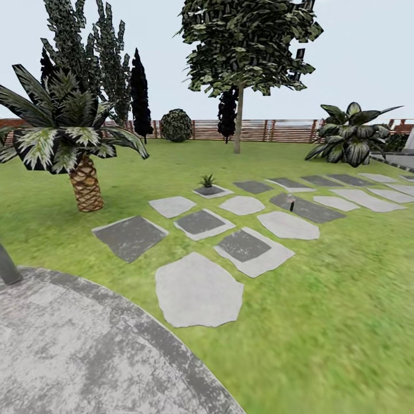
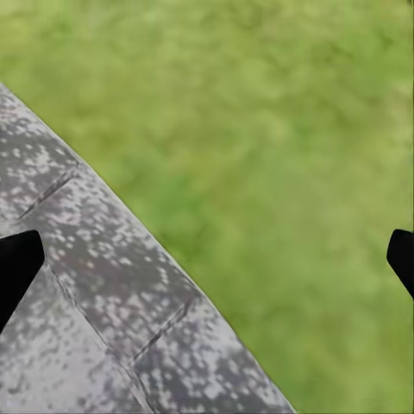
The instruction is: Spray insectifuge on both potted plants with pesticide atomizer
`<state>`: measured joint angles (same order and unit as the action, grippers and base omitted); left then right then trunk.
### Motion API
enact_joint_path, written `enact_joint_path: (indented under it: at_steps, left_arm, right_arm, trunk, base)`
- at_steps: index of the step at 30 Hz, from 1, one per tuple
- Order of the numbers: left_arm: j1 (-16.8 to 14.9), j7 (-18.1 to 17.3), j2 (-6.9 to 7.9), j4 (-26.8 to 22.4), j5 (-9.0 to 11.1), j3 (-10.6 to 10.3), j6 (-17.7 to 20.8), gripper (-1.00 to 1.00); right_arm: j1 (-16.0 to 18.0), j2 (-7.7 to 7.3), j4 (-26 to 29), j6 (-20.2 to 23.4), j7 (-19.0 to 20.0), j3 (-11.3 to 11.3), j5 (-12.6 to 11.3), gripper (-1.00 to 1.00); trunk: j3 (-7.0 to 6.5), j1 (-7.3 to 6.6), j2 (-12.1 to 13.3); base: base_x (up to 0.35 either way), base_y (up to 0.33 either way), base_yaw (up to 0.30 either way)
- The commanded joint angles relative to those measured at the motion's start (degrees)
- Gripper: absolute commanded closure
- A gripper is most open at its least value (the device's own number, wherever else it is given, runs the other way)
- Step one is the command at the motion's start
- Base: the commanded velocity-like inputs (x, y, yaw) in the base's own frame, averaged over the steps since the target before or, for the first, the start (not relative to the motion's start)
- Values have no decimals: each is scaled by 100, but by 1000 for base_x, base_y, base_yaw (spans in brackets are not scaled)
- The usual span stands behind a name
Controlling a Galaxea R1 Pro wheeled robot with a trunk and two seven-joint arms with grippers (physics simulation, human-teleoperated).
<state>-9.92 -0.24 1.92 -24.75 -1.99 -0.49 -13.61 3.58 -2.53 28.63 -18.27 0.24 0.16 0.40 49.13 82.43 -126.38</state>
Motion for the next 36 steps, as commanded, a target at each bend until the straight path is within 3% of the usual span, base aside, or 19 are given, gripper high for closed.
enact_joint_path:
  at_steps: [1,36]
  left_arm:
    - [-2,-2,1,5,-21,-4,-22,-100]
    - [-10,-10,1,5,-21,-13,-21,-100]
  right_arm:
    - [2,-1,-1,-18,2,1,4,-100]
    - [2,-1,-3,-19,2,1,4,-100]
  trunk:
    - [5,2,-2]
    - [5,2,-2]
  base:
    - [288,203,0]
    - [288,203,0]
